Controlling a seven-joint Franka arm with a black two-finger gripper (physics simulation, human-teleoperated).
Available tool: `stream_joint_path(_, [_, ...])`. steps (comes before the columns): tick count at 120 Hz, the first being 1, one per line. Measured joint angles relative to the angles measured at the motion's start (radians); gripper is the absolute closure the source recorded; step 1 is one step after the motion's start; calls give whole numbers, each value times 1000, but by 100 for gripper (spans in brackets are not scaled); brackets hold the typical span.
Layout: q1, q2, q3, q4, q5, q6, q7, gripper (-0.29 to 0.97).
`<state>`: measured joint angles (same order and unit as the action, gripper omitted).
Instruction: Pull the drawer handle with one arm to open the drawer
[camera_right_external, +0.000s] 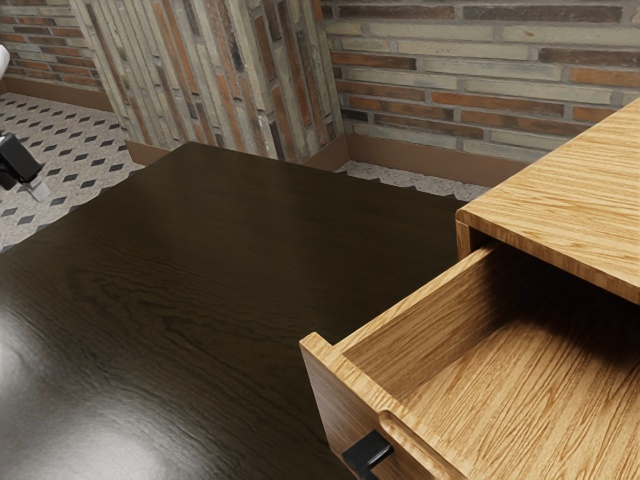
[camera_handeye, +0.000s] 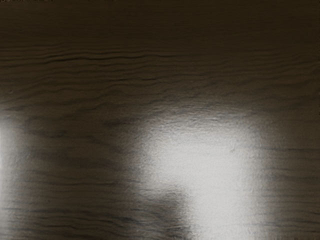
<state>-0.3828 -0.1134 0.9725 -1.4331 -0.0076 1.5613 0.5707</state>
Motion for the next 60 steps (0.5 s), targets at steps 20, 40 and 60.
stream_joint_path(20, [1, 0, -3, 26, 2, -3, 13, 2])
stream_joint_path(40, [-17, -16, -87, 195, 65, -49, 23, 2])
stream_joint_path(60, [-28, -39, -286, 244, 25, -99, 28, 2])
